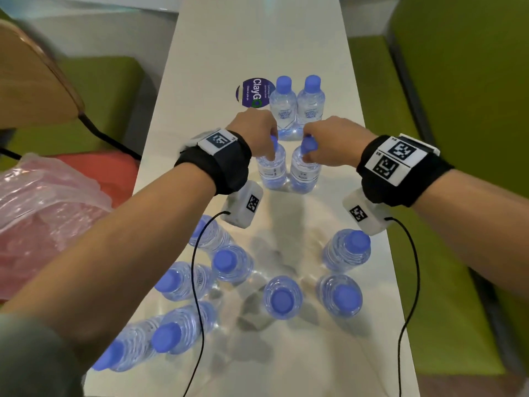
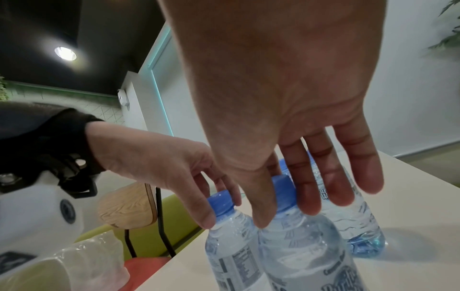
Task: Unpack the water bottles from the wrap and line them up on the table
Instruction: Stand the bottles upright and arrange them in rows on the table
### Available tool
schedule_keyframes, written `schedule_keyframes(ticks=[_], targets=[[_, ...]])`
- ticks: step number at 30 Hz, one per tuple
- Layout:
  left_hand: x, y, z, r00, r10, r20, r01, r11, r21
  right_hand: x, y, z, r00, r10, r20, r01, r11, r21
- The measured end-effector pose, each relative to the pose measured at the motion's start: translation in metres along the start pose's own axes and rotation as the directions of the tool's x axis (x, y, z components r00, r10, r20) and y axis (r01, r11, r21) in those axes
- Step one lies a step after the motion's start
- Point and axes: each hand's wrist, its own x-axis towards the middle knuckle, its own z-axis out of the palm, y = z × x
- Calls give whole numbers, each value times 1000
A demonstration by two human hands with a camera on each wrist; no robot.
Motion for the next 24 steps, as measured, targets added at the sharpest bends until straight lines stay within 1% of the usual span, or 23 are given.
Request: schedule_keyframes(ticks=[3, 8, 13, 16, 19, 21, 24], targets=[[-2, -2, 2, 999, 24, -42, -25, 999, -27, -3, 2, -3, 1000, 3, 17, -3, 1000, 15], [-5, -2, 5, 994, 18, -110, -27, 997, -78, -9, 0, -3, 1000, -18, -7, 18, 999, 43], [-6, -4, 8, 986, -45, -159, 31, 996, -88, -9, -1, -2, 1000, -6, -20, 8, 997, 83], [-6, -7, 9, 986, -52, -156, 39, 996, -84, -9, 0, -1, 1000, -3, -23, 5, 996, 86], [-10, -10, 7, 993, 5, -121, -18, 994, -106, -6, 1, 0, 999, -8, -31, 10, 996, 83], [-11, -10, 5, 992, 32, -122, -43, 995, -93, -2, 2, 2, 999, 3, -35, 0, 996, 89], [-10, -7, 5, 991, -5, -134, -10, 994, -107, 3, 4, 5, 996, 68, -62, -61, 992, 112]])
